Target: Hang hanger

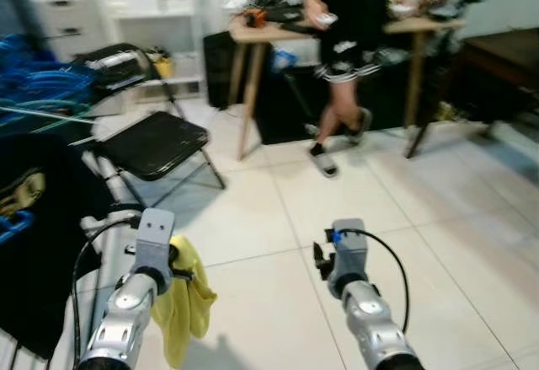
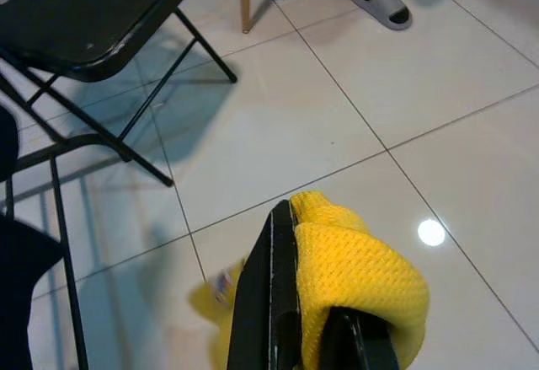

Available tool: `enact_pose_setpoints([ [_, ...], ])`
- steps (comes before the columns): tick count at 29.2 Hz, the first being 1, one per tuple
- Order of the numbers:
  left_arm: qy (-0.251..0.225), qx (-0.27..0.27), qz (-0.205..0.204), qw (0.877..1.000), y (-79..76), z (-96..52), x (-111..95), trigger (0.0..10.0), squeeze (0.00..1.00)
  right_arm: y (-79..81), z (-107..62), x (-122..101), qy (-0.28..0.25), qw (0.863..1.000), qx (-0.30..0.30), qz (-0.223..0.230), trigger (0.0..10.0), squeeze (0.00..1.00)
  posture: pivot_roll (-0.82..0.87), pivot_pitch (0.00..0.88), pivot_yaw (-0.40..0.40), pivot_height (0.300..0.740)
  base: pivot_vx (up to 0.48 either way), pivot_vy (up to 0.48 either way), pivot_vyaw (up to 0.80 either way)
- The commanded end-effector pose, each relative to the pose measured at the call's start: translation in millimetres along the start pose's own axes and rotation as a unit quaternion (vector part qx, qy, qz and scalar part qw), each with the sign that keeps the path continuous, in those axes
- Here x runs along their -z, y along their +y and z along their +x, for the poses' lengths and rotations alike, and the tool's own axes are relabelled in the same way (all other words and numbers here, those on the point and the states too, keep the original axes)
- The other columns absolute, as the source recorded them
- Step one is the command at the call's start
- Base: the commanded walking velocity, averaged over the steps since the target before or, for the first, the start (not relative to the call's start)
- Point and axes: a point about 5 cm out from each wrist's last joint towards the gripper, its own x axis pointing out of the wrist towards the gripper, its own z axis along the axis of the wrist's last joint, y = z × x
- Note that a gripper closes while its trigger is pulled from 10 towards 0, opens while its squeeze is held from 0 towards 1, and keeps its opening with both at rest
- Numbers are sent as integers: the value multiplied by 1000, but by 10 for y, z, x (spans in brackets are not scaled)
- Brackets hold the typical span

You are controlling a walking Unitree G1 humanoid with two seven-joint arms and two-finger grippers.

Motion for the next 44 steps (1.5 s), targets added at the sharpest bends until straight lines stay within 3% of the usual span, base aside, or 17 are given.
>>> enact_pose_setpoints([
  [1,-13,1,6,1000,-9,38,-75,10000,0,-48,0,-2,1,1000,3,-10,10000,0,-56,71,23,740,0,0,-800],
  [5,-23,7,12,1000,-31,6,-108,10000,0,-99,-19,65,12,1000,0,-20,10000,0,-50,56,25,740,0,0,-800],
  [9,-4,-6,3,1000,84,-10,-29,10000,0,-71,-8,40,10,1000,0,-19,10000,0,-99,74,54,740,0,0,-800],
  [16,-2,-9,0,1000,100,57,-88,10000,0,-50,-12,52,13,1000,0,-9,10000,0,-36,90,15,740,0,0,-800],
  [21,0,3,-13,1000,105,-69,-68,10000,0,-43,-38,162,29,1000,0,-4,10000,0,-50,77,27,740,0,0,-800],
  [23,14,-2,-4,1000,148,-28,-55,10000,0,-47,-28,112,22,1000,5,4,10000,0,-58,82,35,740,0,0,-800],
  [24,15,-11,9,1000,185,86,-103,10000,0,-70,-10,48,13,1000,11,12,10000,0,-51,94,30,740,0,0,-800],
  [30,6,-10,-4,1000,131,119,-161,10000,0,-92,-4,87,19,1000,11,5,10000,0,-9,77,30,740,0,0,-800],
  [33,-2,15,1,1000,49,51,-133,10000,0,-103,-14,142,26,1000,12,3,10000,0,-11,53,28,740,0,0,-800],
  [35,-1,1,-4,1000,76,51,-107,10000,0,-90,-3,124,25,1000,12,4,10000,0,-32,46,25,740,0,0,-800],
  [38,-8,-46,-79,996,116,122,-164,10000,0,-52,60,-15,6,1000,8,4,10000,0,-55,66,41,740,0,0,-800],
  [39,-8,-46,-79,996,116,122,-164,10000,0,-52,60,-15,6,1000,8,4,10000,0,-55,66,41,740,0,0,-800],
  [40,-13,-36,-77,996,52,150,-201,10000,0,-71,77,-48,3,1000,11,7,10000,0,-46,72,28,740,0,0,-800],
  [41,-26,-3,-18,1000,-66,154,-259,10000,0,-107,96,-50,6,1000,16,16,10000,0,-14,71,11,740,0,0,-800],
  [42,-26,-3,-18,1000,-66,154,-259,10000,0,-107,96,-50,6,1000,16,16,10000,0,-14,71,11,740,0,0,-800],
  [44,-31,12,21,999,-110,132,-274,10000,0,-116,101,-30,9,1000,16,17,10000,0,-9,71,10,740,0,0,-800],
])
